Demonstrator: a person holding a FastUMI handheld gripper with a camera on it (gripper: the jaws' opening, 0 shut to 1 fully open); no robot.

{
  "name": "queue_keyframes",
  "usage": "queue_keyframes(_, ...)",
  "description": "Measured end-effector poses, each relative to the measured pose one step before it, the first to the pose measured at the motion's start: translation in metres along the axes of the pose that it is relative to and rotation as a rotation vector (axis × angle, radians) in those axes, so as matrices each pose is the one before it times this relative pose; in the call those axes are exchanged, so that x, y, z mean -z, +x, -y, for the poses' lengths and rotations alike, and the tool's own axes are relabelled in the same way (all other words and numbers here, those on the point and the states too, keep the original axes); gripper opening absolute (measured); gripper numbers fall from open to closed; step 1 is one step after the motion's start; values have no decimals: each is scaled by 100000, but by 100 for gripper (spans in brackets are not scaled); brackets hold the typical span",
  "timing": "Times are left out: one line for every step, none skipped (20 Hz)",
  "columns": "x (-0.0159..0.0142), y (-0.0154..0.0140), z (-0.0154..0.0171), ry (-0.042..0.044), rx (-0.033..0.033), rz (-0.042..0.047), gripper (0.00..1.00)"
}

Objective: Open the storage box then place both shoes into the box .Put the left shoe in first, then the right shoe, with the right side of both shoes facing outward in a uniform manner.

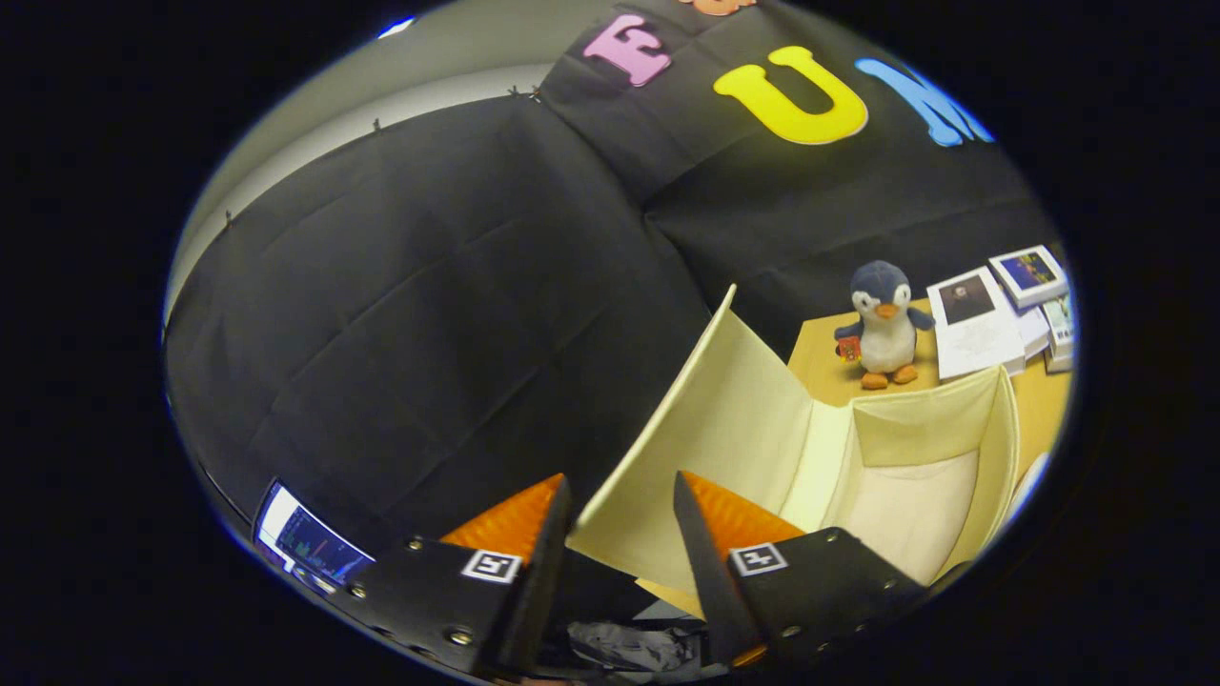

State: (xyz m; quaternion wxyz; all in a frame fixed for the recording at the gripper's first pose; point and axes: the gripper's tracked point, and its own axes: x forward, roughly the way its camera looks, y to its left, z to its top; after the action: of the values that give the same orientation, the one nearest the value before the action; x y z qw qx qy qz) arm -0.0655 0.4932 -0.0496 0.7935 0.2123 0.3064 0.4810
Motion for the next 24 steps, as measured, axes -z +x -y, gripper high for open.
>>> queue_keyframes(-248,-600,441,-2432,1122,280,89)
queue_keyframes(-93,-366,494,-1082,512,150,96)
queue_keyframes(-124,-595,634,-235,916,179,96)
queue_keyframes(-160,-693,732,-197,1745,208,97)
queue_keyframes(-317,-748,1132,-408,2079,706,97)
queue_keyframes(-366,-808,1123,-672,2514,1260,97)
queue_keyframes(-528,-854,1299,-775,2815,1429,97)
queue_keyframes(-312,-714,1084,-674,2267,1336,97)
queue_keyframes(-458,-1044,955,-984,1671,1232,97)
queue_keyframes(-233,-892,1293,-1065,2697,910,97)
queue_keyframes(-264,-934,1691,-1335,3712,687,97)
queue_keyframes(-165,-639,1787,-978,3840,623,97)
queue_keyframes(-41,-718,1637,-697,3257,462,97)
queue_keyframes(65,-638,1302,-236,2974,377,97)
queue_keyframes(-47,-632,1472,198,2795,426,97)
queue_keyframes(11,-456,1337,244,2527,444,97)
queue_keyframes(83,-448,1365,185,2463,168,97)
queue_keyframes(105,-425,1231,-36,2485,108,97)
queue_keyframes(112,-329,1286,-188,2402,28,97)
queue_keyframes(210,-257,1073,-406,2157,-124,97)
queue_keyframes(290,-124,1228,-403,2401,-405,97)
queue_keyframes(440,-215,1158,-331,2629,-589,97)
queue_keyframes(480,-20,1167,-41,2123,-726,97)
queue_keyframes(417,105,1009,113,1487,-352,97)
